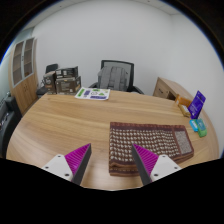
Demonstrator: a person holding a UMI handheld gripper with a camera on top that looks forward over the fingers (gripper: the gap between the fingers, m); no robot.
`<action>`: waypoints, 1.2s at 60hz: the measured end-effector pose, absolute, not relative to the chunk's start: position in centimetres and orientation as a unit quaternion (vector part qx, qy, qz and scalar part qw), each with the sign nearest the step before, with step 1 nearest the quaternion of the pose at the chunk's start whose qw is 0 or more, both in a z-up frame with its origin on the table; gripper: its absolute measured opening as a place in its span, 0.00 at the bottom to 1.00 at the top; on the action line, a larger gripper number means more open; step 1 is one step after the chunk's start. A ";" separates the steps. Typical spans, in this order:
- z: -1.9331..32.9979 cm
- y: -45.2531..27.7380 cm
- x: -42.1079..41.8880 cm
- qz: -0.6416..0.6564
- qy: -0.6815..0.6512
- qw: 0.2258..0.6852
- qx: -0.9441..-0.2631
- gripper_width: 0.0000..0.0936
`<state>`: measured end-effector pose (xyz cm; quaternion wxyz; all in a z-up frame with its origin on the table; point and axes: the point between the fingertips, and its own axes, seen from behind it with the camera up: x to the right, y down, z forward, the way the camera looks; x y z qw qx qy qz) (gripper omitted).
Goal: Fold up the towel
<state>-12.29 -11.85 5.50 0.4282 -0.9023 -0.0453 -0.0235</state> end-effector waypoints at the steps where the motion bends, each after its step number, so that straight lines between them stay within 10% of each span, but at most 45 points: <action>1: 5.0 -11.1 -12.2 -0.023 -0.046 0.427 -0.903 0.89; 10: 0.7 -7.6 -11.3 -0.019 -0.052 0.393 -0.918 0.73; 27: -0.5 -7.0 -9.2 -0.069 -0.085 0.394 -0.912 0.06; 38: 0.8 -7.4 -12.0 -0.028 -0.055 0.384 -0.921 0.05; 56: 16.6 -7.2 -18.8 0.142 -0.016 0.479 -0.866 0.05; 72: 6.8 -7.3 -7.0 0.080 0.039 0.416 -0.905 0.07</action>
